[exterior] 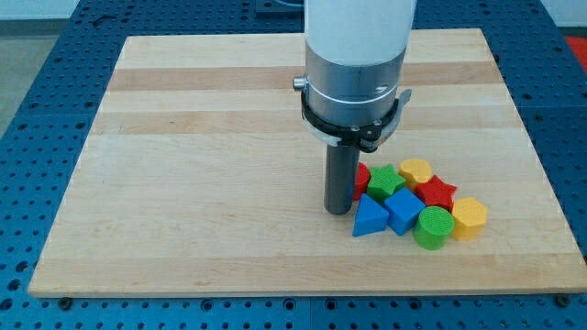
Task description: Push the green circle blue cube and the blue triangle left a bit
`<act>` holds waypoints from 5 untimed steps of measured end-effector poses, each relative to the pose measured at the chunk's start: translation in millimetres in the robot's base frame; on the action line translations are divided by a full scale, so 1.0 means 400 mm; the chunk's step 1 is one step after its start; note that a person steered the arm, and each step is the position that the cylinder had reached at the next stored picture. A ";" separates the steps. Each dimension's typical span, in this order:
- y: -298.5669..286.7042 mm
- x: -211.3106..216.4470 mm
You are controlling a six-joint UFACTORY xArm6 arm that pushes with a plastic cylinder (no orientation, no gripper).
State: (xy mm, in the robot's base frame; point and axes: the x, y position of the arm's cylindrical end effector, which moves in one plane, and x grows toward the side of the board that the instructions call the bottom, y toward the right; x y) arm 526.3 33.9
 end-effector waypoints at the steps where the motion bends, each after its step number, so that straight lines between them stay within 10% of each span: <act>1: -0.068 0.028; 5: -0.152 0.162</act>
State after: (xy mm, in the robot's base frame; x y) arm 591.3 -27.1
